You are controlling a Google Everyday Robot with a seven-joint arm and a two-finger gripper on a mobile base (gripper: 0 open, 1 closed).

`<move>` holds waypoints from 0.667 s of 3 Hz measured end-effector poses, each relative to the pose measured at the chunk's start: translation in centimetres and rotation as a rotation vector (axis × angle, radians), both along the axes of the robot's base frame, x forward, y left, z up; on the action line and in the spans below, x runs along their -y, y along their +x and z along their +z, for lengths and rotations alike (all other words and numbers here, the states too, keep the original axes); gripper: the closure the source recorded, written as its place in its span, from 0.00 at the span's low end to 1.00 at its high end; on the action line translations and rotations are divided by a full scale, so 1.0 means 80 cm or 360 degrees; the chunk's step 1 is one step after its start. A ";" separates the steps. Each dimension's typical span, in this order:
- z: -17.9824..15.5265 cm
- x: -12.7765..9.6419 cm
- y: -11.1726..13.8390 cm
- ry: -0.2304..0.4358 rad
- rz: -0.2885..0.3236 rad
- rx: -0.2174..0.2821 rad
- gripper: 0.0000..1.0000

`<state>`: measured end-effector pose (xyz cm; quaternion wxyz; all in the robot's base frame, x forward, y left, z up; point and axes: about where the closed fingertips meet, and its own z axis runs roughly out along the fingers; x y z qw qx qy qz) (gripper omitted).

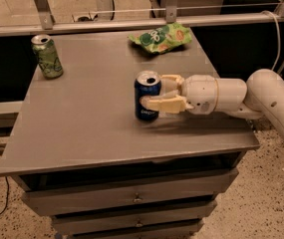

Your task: Place pepsi can upright

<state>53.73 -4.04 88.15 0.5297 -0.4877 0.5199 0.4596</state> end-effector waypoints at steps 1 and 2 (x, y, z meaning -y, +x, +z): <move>0.000 0.000 0.000 0.0000 0.0000 0.0000 0.30; -0.004 0.009 -0.001 -0.0025 0.0003 -0.0023 0.05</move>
Offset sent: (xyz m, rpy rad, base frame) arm -0.0011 -0.0212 -0.0078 -0.0327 0.0339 -0.0057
